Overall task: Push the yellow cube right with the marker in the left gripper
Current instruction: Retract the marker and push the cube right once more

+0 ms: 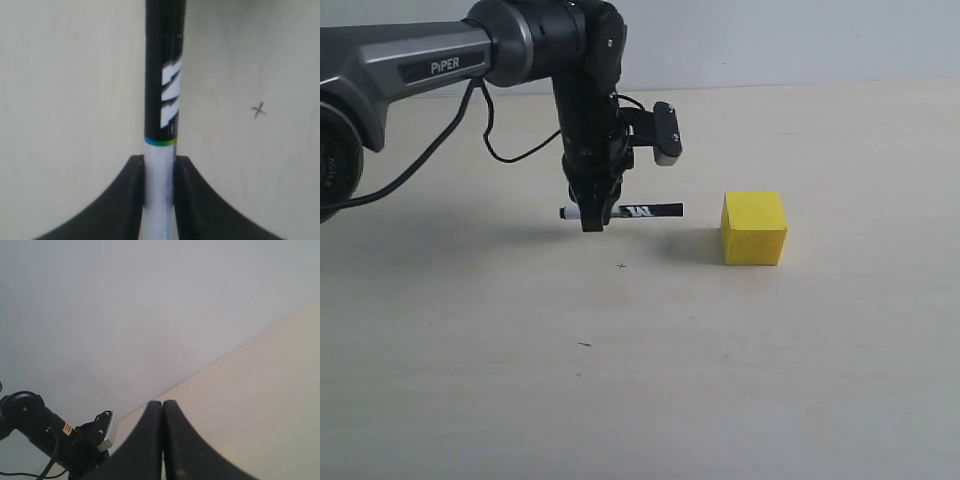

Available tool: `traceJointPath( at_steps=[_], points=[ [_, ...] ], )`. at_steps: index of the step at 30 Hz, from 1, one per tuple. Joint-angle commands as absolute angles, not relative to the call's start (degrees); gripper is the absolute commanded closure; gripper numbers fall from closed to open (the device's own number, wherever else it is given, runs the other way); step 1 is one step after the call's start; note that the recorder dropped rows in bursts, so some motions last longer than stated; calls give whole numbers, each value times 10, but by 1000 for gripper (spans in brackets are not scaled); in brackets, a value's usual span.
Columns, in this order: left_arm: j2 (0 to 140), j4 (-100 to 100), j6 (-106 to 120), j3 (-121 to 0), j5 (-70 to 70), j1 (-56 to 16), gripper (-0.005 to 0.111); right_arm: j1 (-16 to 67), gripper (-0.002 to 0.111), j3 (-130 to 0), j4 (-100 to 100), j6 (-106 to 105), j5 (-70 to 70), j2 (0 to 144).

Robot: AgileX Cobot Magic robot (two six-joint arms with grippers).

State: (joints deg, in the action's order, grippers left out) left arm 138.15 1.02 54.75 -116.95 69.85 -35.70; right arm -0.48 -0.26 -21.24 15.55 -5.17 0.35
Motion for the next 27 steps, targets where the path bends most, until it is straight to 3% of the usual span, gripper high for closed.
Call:
traceJointPath(
  at_steps=[1,27],
  points=[
    [1380,7,566,-1172,700,-369,107,-7,108,0,-210,151,-50,0],
    [1384,-36,572,-1132,685,-371,107,-7,108,0,-210,151,-50,0]
  ],
)
